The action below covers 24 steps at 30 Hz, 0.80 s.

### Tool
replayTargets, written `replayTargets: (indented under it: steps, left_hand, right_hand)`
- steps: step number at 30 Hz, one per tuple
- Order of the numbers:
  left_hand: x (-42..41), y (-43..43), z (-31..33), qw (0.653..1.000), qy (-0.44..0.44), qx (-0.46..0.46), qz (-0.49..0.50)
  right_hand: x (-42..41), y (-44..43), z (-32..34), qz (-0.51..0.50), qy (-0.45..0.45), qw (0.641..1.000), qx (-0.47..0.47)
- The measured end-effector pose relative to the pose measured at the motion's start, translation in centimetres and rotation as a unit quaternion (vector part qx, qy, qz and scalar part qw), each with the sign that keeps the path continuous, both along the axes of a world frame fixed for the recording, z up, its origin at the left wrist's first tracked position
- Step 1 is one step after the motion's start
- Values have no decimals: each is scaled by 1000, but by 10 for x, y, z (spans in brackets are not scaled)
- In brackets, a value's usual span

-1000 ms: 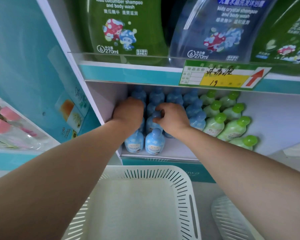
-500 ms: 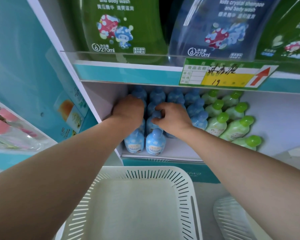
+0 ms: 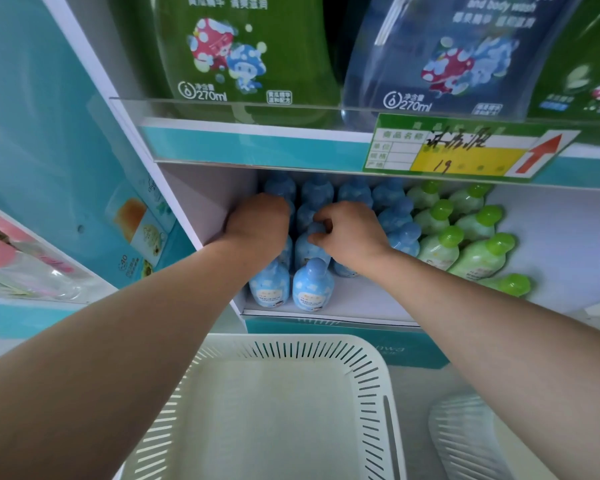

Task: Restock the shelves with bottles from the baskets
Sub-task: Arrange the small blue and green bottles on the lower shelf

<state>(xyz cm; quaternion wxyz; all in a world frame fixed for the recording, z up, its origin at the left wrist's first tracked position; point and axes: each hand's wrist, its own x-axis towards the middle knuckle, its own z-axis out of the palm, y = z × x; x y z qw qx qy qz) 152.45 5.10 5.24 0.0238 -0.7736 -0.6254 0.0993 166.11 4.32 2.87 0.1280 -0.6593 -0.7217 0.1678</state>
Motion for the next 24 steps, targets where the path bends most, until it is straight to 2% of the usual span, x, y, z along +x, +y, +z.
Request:
replayTargets:
  steps: [6,9,11,13,16,24]
  left_hand:
    - [-2,2,1,1000,-3,-11,3]
    - [-2,3,1,1000,-13,-12,4]
    - [-1,6,0,1000,-17,12,-6]
    - [-1,13,-5,998,-52,25,-4]
    - [2,21,-13,995,-95,-20,26]
    - [5,22,-22,995,-88,-23,42]
  right_hand:
    - [-1,1,-1,6,-17,1000,1]
    - [1,2,2,-16,3,1000,3]
    - [2,6,4,-37,28,998,38]
    - [3,14,5,-51,39,996,61]
    - [3,28,-1,-58,34,997,28]
    - [4,44,-13,-59,17,997,46]
